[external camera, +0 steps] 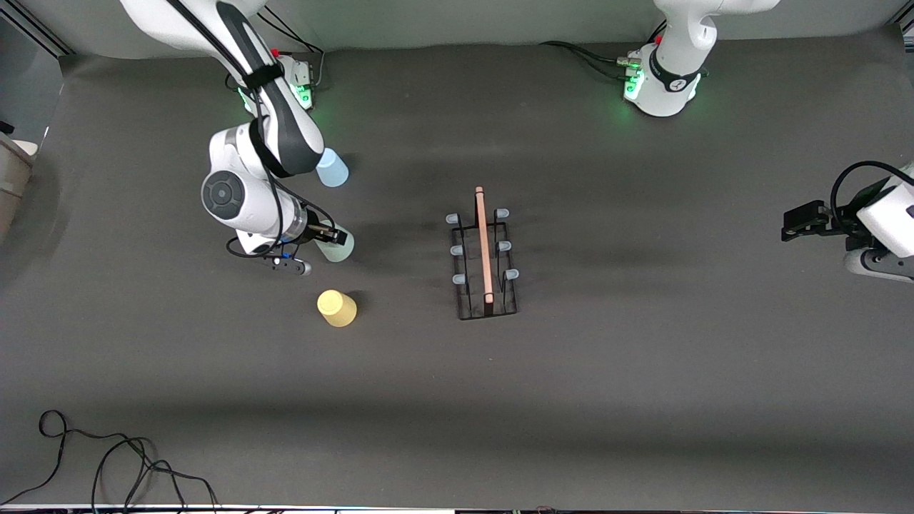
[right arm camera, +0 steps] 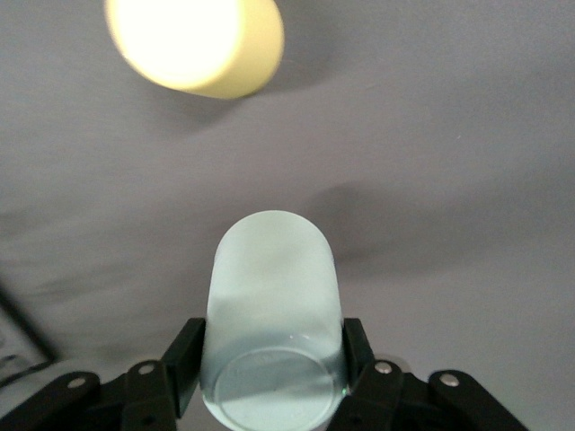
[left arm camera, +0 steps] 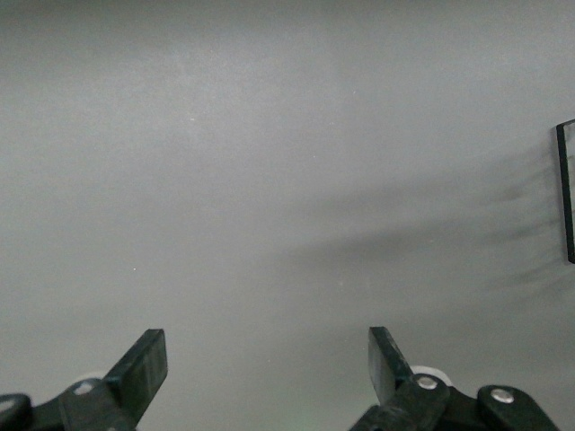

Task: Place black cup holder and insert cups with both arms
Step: 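Lift the green cup and carry it over the holder with the right gripper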

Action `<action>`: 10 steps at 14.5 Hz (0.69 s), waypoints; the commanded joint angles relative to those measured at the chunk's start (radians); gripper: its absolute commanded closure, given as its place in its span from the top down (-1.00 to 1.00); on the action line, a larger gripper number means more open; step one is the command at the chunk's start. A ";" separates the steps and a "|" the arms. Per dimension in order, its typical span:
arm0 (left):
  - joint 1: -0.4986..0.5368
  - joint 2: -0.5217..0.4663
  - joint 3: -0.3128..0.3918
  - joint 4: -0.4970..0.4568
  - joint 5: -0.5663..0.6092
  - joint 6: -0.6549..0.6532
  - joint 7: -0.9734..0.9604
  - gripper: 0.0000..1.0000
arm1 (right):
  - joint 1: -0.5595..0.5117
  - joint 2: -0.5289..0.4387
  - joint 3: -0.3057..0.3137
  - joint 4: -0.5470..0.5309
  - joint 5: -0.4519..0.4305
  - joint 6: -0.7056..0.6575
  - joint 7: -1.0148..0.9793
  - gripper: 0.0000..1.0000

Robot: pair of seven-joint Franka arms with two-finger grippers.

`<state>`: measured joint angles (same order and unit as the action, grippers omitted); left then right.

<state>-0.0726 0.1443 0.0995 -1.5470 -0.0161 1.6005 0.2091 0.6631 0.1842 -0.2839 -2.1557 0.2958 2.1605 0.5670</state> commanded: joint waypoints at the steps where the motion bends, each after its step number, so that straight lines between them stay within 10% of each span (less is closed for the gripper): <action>1: 0.008 0.018 0.006 0.028 -0.030 -0.008 0.012 0.99 | 0.050 0.004 0.000 0.141 0.022 -0.118 0.132 -0.87; 10: 0.019 0.023 0.009 0.034 -0.054 -0.011 0.018 1.00 | 0.277 0.107 0.002 0.392 0.029 -0.139 0.522 -0.87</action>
<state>-0.0574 0.1574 0.1050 -1.5352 -0.0567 1.6014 0.2095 0.9039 0.2294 -0.2716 -1.8364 0.3042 2.0265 1.0351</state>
